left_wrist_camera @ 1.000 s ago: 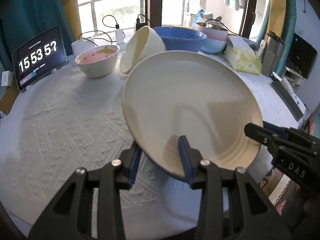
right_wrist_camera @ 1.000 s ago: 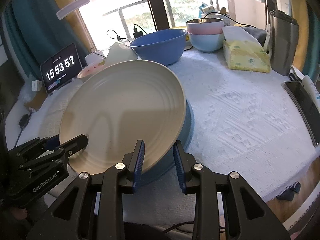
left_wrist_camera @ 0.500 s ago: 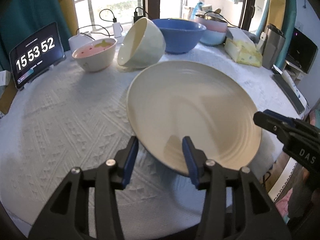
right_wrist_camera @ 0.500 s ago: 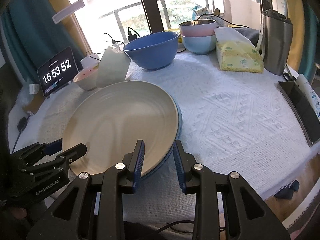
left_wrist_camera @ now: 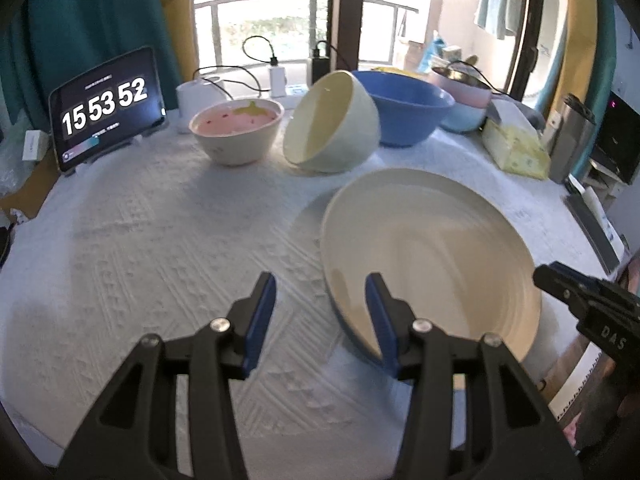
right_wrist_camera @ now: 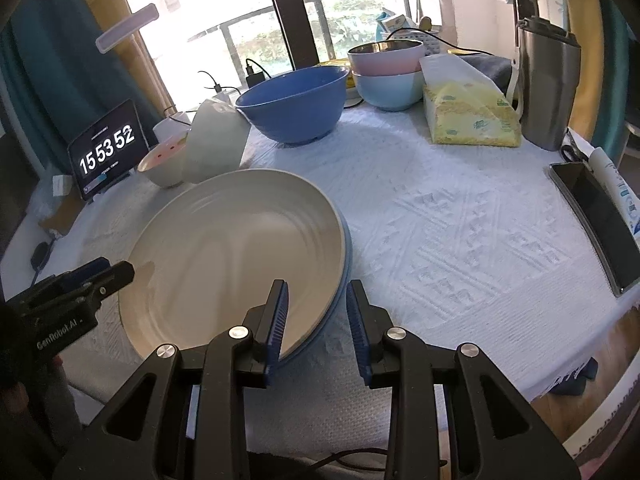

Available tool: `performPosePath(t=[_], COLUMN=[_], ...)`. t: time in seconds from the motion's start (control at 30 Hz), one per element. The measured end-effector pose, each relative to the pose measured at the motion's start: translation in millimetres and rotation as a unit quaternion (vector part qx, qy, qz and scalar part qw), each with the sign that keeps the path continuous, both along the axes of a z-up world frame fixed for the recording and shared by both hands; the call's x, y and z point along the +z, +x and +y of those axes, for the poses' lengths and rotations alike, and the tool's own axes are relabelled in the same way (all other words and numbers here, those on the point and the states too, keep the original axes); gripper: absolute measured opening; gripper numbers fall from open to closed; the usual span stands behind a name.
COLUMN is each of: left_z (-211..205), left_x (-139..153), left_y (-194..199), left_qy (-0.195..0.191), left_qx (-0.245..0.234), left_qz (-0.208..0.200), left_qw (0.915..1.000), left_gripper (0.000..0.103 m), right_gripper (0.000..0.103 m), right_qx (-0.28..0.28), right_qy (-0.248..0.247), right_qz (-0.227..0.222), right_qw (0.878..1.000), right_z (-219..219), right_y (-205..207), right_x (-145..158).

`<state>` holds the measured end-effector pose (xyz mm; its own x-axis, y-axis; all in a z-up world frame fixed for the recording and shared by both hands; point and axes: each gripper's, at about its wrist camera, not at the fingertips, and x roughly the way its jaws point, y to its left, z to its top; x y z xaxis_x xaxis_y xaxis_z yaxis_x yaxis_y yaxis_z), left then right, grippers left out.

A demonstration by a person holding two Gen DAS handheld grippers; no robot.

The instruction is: Organize plates and bowls

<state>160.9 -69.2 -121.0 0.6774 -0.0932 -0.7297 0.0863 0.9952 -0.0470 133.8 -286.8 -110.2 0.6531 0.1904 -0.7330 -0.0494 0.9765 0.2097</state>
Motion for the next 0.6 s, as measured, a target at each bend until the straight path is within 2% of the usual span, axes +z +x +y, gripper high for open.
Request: performPosePath(t=[0.17,0.6], left_z=[-2.9,-14.5], left_x=[1.1,-10.2], left_y=[5.9,30.6], left_qy=[0.006,0.017], left_qx=[0.001,0.005], left_qz=[-0.007,0.015], left_qw=[1.0,0.9997], left_gripper=[0.048,0.048], right_gripper=[0.032,0.033], right_qx=[-0.005,-0.013], right_qy=[0.001,0.009], right_qz=[0.006,0.028], right_qw=[1.0,0.999], right_z=[-2.9,-13.2], right_y=[5.8,27.1], right_x=[-2.3,-13.6])
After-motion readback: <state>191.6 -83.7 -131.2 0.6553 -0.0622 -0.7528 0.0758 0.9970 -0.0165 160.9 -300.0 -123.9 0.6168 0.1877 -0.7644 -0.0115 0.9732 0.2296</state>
